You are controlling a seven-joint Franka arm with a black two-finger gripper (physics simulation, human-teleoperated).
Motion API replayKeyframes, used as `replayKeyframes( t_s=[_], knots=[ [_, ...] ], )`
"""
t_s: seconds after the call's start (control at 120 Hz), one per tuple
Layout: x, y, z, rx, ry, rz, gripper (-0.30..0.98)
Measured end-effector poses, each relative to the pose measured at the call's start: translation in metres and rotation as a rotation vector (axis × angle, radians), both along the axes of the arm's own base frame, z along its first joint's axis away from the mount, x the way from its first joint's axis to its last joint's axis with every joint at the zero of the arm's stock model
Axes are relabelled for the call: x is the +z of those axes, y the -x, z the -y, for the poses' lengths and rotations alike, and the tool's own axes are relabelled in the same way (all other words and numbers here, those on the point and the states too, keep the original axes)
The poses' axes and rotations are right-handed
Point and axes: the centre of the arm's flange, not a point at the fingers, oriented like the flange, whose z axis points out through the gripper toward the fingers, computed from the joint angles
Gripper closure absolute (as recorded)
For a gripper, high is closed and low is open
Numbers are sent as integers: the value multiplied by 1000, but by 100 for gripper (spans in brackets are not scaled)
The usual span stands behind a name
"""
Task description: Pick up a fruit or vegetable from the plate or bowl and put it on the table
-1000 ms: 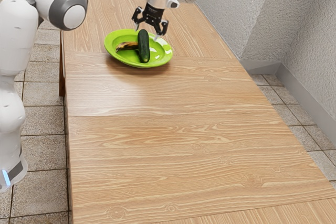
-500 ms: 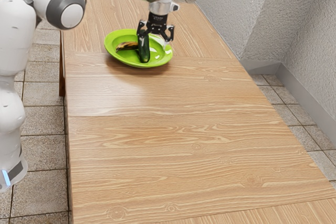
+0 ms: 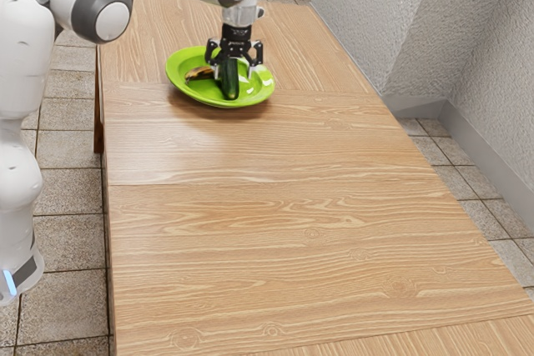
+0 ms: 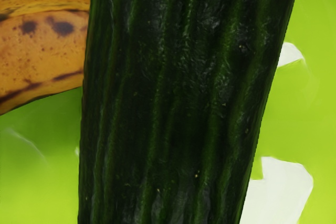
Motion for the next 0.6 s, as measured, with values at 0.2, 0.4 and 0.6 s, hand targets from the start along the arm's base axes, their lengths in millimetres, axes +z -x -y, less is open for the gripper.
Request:
replayKeyframes(
  t_s=[0.2,0.4,0.6],
  knots=[
    [-3,-3,2,35,5,-6,21],
    [0,-3,4,70,6,-7,42],
    [63,-13,50,25,-58,62,51]
  ],
)
